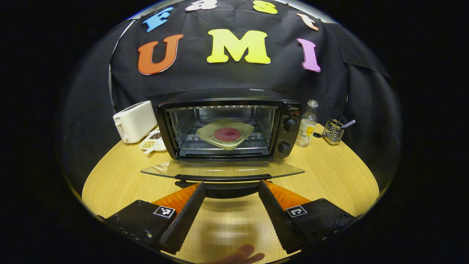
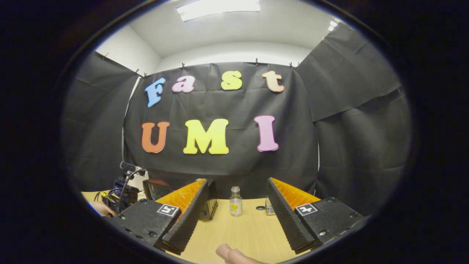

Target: Open the electric oven with the left hand, put the food in, and close the electric oven.

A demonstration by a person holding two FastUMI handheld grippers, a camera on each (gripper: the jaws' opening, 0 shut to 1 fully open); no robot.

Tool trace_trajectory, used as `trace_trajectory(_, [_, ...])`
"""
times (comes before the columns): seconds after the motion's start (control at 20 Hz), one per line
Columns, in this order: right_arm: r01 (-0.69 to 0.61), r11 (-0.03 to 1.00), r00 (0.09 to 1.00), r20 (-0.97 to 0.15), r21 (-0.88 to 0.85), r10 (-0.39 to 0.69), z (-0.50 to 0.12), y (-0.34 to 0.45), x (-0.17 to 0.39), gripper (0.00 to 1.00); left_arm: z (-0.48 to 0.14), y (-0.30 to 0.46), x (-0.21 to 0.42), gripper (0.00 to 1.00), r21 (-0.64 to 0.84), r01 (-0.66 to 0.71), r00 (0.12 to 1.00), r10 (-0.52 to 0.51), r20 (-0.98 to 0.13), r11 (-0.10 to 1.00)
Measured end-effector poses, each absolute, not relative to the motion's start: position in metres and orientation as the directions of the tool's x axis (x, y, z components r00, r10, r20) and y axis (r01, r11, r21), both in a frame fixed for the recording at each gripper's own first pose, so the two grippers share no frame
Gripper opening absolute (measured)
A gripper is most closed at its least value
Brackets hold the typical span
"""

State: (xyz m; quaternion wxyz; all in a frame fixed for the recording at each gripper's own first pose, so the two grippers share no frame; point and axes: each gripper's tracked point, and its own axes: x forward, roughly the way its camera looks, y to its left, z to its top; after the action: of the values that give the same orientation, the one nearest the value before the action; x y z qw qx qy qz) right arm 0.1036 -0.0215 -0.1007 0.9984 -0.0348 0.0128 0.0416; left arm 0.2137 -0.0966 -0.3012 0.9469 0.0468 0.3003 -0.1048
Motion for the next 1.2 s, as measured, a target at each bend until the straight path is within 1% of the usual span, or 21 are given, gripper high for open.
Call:
trace_trajectory(0.05, [-0.083, 0.994, 0.996, -0.025, -0.076, 0.082, -0.099, -0.021, 0.103, 1.0, -0.3, -0.097, 0.215, 0.94, 0.026, 0.23, 0.796, -0.173, -0.58, 0.973])
trace_trajectory(0.35, [-0.081, 0.993, 0.997, -0.014, -0.089, 0.08, -0.093, -0.018, 0.096, 1.0, -0.289, -0.09, 0.226, 0.94, 0.016, 0.214, 0.806, -0.168, -0.567, 0.977])
trace_trajectory(0.4, [-0.078, 0.993, 0.997, -0.018, -0.091, 0.077, -0.094, -0.018, 0.096, 0.96, -0.288, -0.087, 0.229, 0.94, 0.021, 0.209, 0.812, -0.162, -0.56, 0.978])
trace_trajectory(0.45, [-0.073, 0.993, 0.997, -0.022, -0.092, 0.071, -0.093, -0.019, 0.094, 0.96, -0.286, -0.086, 0.231, 0.94, 0.018, 0.209, 0.815, -0.164, -0.556, 0.978])
trace_trajectory(0.5, [-0.069, 0.993, 0.997, -0.024, -0.092, 0.067, -0.093, -0.02, 0.093, 1.0, -0.282, -0.085, 0.233, 0.94, 0.016, 0.209, 0.82, -0.167, -0.548, 0.978])
trace_trajectory(0.55, [-0.066, 0.994, 0.998, -0.026, -0.092, 0.064, -0.093, -0.02, 0.092, 1.0, -0.279, -0.085, 0.236, 0.95, 0.015, 0.209, 0.827, -0.169, -0.536, 0.978])
trace_trajectory(0.6, [-0.065, 0.994, 0.998, -0.027, -0.092, 0.062, -0.093, -0.02, 0.09, 0.96, -0.275, -0.085, 0.239, 0.95, 0.017, 0.211, 0.836, -0.171, -0.522, 0.977])
trace_trajectory(0.75, [-0.068, 0.994, 0.997, -0.028, -0.091, 0.066, -0.091, -0.016, 0.083, 0.96, -0.266, -0.085, 0.249, 0.95, 0.025, 0.216, 0.854, -0.176, -0.489, 0.976])
trace_trajectory(0.8, [-0.078, 0.993, 0.997, -0.027, -0.089, 0.076, -0.089, -0.013, 0.081, 1.0, -0.263, -0.085, 0.253, 0.95, 0.027, 0.216, 0.86, -0.178, -0.478, 0.976])
trace_trajectory(0.85, [-0.093, 0.992, 0.995, -0.029, -0.089, 0.091, -0.089, -0.009, 0.078, 0.96, -0.26, -0.086, 0.257, 0.95, 0.032, 0.22, 0.867, -0.18, -0.465, 0.975])
trace_trajectory(0.9, [-0.103, 0.991, 0.995, -0.026, -0.089, 0.101, -0.087, -0.006, 0.077, 1.0, -0.255, -0.087, 0.263, 0.95, 0.04, 0.227, 0.875, -0.186, -0.447, 0.973])
trace_trajectory(0.95, [-0.103, 0.99, 0.995, -0.024, -0.092, 0.101, -0.087, -0.006, 0.076, 1.0, -0.251, -0.088, 0.269, 0.95, 0.051, 0.237, 0.881, -0.192, -0.433, 0.97])
trace_trajectory(1.0, [-0.104, 0.99, 0.994, -0.023, -0.094, 0.102, -0.086, -0.005, 0.075, 0.96, -0.247, -0.089, 0.275, 0.96, 0.055, 0.242, 0.886, -0.198, -0.42, 0.969])
trace_trajectory(1.05, [-0.105, 0.99, 0.994, -0.021, -0.095, 0.103, -0.084, -0.003, 0.073, 1.0, -0.243, -0.089, 0.283, 0.96, 0.055, 0.243, 0.891, -0.2, -0.407, 0.968])
trace_trajectory(1.1, [-0.105, 0.99, 0.994, -0.021, -0.099, 0.103, -0.083, -0.001, 0.072, 0.96, -0.239, -0.089, 0.292, 0.97, 0.048, 0.238, 0.899, -0.201, -0.39, 0.97])
trace_trajectory(1.15, [-0.103, 0.989, 0.995, -0.018, -0.106, 0.102, -0.081, 0.001, 0.07, 0.96, -0.237, -0.091, 0.3, 0.96, 0.021, 0.237, 0.899, -0.211, -0.385, 0.971])
trace_trajectory(1.2, [-0.096, 0.989, 0.995, -0.015, -0.114, 0.095, -0.079, 0.001, 0.069, 1.0, -0.238, -0.096, 0.305, 0.96, -0.019, 0.236, 0.895, -0.225, -0.385, 0.972])
